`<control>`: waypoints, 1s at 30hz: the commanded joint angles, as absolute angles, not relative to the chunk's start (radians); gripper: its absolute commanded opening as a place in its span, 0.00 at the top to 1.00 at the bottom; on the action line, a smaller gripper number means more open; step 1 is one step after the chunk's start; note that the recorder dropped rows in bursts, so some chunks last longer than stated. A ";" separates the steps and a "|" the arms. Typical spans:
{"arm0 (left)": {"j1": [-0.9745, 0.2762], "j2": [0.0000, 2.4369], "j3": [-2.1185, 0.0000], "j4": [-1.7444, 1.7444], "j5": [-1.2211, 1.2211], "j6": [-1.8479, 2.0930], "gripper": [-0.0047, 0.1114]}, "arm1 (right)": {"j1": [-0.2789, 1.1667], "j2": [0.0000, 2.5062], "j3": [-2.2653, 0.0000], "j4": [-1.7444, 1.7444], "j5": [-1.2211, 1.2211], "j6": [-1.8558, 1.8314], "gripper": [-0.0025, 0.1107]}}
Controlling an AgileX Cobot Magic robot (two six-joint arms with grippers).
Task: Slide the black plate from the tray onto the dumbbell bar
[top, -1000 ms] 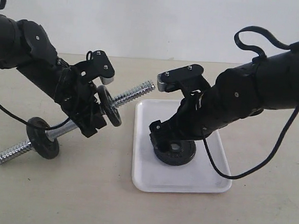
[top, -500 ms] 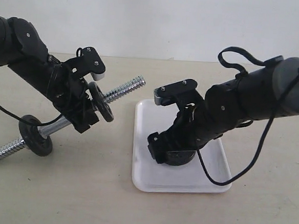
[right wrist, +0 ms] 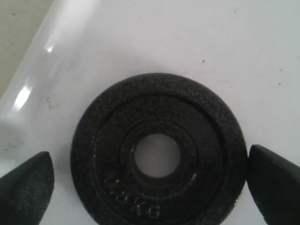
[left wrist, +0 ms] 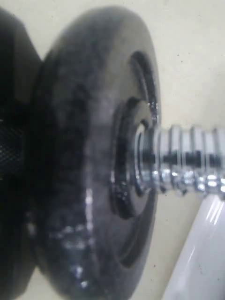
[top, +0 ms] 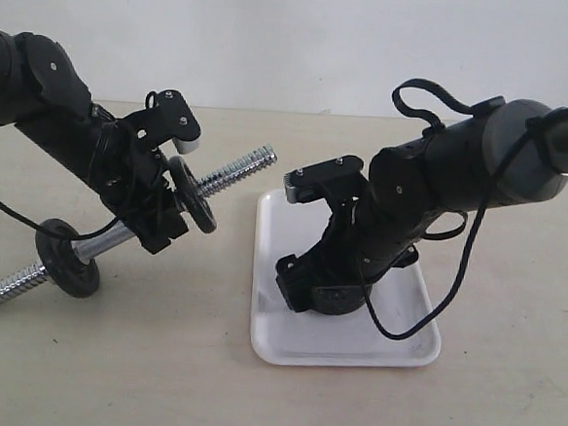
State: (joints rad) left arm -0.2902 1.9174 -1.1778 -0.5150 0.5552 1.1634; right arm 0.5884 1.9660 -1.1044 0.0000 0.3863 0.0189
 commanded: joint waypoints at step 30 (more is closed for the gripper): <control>-0.290 1.861 -1.196 -0.558 0.525 1.167 0.92 | 0.588 1.971 -1.109 -0.012 0.346 0.023 0.05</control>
State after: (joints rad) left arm -0.2902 1.9174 -1.1778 -0.5150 0.5587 1.1689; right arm 0.5884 1.9668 -1.1044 -0.0056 0.3630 0.0244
